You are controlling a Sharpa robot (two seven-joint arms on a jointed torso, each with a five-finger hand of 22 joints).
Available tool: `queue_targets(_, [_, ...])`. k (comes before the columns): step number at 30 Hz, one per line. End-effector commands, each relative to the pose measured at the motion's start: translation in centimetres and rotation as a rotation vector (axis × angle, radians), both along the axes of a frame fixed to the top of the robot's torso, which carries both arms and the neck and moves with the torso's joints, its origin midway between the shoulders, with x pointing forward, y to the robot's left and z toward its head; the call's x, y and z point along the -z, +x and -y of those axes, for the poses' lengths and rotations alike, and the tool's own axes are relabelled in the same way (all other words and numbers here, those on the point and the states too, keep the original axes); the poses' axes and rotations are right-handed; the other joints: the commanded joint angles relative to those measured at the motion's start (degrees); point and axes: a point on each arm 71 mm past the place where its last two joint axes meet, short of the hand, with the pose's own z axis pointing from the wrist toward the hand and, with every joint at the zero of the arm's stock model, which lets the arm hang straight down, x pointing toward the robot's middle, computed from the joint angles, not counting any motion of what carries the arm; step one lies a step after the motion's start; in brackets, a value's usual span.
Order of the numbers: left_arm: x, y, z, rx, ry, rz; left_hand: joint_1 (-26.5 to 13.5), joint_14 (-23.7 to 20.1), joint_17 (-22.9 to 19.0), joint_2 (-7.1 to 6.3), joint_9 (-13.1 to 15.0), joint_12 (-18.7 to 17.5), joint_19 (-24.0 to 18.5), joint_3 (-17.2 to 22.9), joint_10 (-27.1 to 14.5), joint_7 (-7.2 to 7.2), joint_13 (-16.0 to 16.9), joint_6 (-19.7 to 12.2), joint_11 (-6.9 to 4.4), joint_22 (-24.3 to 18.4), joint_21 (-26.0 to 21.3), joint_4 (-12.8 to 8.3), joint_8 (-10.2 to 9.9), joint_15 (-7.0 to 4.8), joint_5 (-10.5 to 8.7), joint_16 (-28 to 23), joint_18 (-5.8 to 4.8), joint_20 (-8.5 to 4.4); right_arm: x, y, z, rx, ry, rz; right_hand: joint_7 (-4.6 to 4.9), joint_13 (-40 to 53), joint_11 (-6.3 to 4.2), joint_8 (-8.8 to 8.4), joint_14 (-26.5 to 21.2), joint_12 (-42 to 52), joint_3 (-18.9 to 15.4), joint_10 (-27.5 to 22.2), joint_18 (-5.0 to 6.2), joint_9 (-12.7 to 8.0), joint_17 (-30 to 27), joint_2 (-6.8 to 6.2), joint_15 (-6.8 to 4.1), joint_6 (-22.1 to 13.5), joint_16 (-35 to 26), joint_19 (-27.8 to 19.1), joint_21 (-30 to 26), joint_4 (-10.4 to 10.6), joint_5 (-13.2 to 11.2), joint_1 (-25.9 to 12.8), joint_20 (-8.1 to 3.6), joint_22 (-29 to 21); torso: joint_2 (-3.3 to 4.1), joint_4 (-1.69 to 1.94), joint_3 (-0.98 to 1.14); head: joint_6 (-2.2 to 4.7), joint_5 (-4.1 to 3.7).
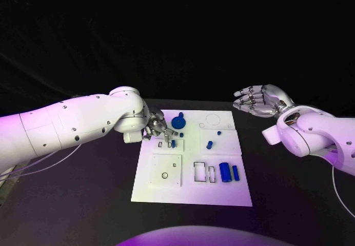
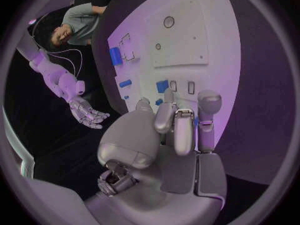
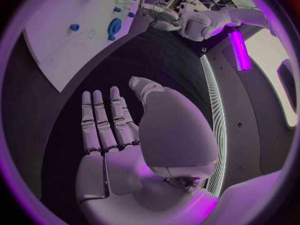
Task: Assemble the parts on the task board
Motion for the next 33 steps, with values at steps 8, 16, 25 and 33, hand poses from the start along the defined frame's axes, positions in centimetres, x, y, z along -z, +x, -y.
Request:
queue_targets(8, [0.3,0.2,1.1,0.053,0.039,-0.051,1.8,4.4,7.7,0.27,-1.1,0.4,-0.1,-1.3,0.0,-0.16,0.0,1.4,0.11,0.4,0.0,-0.3,-0.7,0.34,1.35,0.1,-0.87,0.32,-0.4,0.0,-0.8,-0.027,0.080,0.036,5.27,-2.6,6.03,0.57,1.3,-0.8,0.8,-6.5,0.40,-0.9,-2.0,0.13,0.04,0.1,-1.5,0.6,-0.5,-1.3,0.5,-1.3,0.12,-2.7,0.03,-0.04,0.00,-0.50,-0.01])
queue_targets(16, [0.6,0.6,1.5,0.072,0.064,-0.072,3.1,4.3,7.3,0.40,-1.6,0.2,-0.2,-1.1,-0.1,-0.27,-0.1,2.1,0.03,0.5,-0.1,-0.4,-0.8,0.30,1.43,-0.1,-0.85,0.29,-0.4,-0.1,-1.3,-0.037,0.084,0.033,5.41,-4.0,6.18,0.65,1.5,-1.3,1.0,-6.5,0.19,-1.4,-3.1,0.03,0.22,-0.1,-2.6,0.1,-0.6,-2.0,1.0,-1.9,0.15,-4.3,0.01,-0.07,0.01,-0.78,0.03])
queue_targets(25, [0.7,0.8,1.5,0.082,0.085,-0.080,4.5,4.3,7.4,0.70,-2.1,0.1,-0.3,-0.8,-0.3,-0.42,-0.2,2.7,-0.11,0.6,-0.1,-0.4,-0.8,0.20,2.19,0.0,-0.84,0.21,-0.4,0.0,-1.5,-0.041,0.084,0.027,5.53,-4.9,6.31,0.74,1.5,-1.5,1.1,-6.5,-0.06,-1.8,-3.9,0.00,0.43,-0.3,-3.3,-0.7,-0.6,-2.4,1.1,-2.5,0.16,-5.5,0.02,0.00,0.05,-1.13,-0.06])
queue_targets(33, [0.8,1.0,1.8,0.086,0.092,-0.078,5.1,4.2,7.5,0.56,-2.4,0.0,-0.3,-0.9,-0.3,-0.47,-0.2,2.9,-0.14,0.7,-0.2,-0.4,-0.8,0.17,2.80,0.0,-0.84,0.17,-0.2,0.0,-1.6,-0.047,0.082,0.018,5.64,-5.5,6.42,0.75,1.2,-1.6,1.0,-6.6,-0.24,-2.0,-4.3,0.00,0.59,-0.6,-3.8,-1.3,-0.6,-2.6,1.1,-2.8,0.17,-6.2,0.06,-0.03,-0.01,-1.38,-0.02])
